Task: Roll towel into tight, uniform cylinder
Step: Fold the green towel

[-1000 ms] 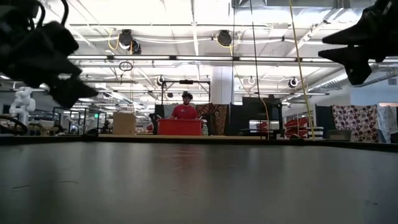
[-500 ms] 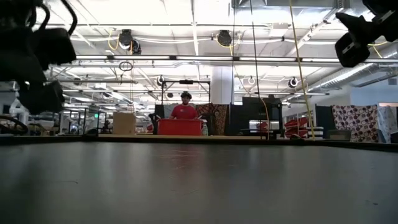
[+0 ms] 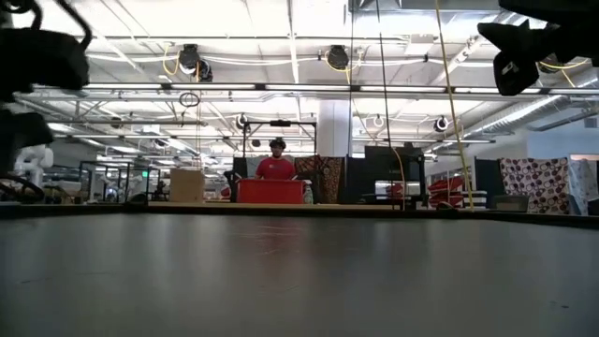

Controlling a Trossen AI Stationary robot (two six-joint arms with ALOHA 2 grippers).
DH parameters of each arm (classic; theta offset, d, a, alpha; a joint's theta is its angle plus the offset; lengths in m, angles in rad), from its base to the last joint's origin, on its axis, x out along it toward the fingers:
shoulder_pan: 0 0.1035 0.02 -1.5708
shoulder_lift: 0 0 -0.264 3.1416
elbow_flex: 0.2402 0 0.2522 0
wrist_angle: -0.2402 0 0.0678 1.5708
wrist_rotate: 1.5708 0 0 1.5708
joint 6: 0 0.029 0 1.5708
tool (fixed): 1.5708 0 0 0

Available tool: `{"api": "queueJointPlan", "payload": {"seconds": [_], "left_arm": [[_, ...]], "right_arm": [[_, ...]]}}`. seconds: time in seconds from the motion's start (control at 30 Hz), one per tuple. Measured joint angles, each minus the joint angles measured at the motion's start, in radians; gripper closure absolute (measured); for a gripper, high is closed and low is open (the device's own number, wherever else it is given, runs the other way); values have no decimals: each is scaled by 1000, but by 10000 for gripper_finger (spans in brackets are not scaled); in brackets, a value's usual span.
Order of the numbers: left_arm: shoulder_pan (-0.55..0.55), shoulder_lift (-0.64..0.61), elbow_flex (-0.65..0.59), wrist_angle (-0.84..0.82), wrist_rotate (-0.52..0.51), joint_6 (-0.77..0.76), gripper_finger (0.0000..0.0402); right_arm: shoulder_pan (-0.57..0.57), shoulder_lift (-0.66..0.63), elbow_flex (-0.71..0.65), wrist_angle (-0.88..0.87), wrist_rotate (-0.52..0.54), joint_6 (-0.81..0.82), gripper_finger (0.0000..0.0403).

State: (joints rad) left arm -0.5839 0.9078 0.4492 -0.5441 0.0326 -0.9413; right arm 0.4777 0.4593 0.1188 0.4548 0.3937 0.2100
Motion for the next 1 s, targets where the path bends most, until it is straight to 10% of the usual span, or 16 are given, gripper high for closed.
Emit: {"api": "queueJointPlan", "payload": {"seconds": [0.73,1.0], "left_arm": [[-113,153,0,4,91,-232,133],[-112,161,0,20,99,-259,205]], "right_arm": [[0,202,0,74,2,14,250],[0,229,0,74,2,13,250]]}}
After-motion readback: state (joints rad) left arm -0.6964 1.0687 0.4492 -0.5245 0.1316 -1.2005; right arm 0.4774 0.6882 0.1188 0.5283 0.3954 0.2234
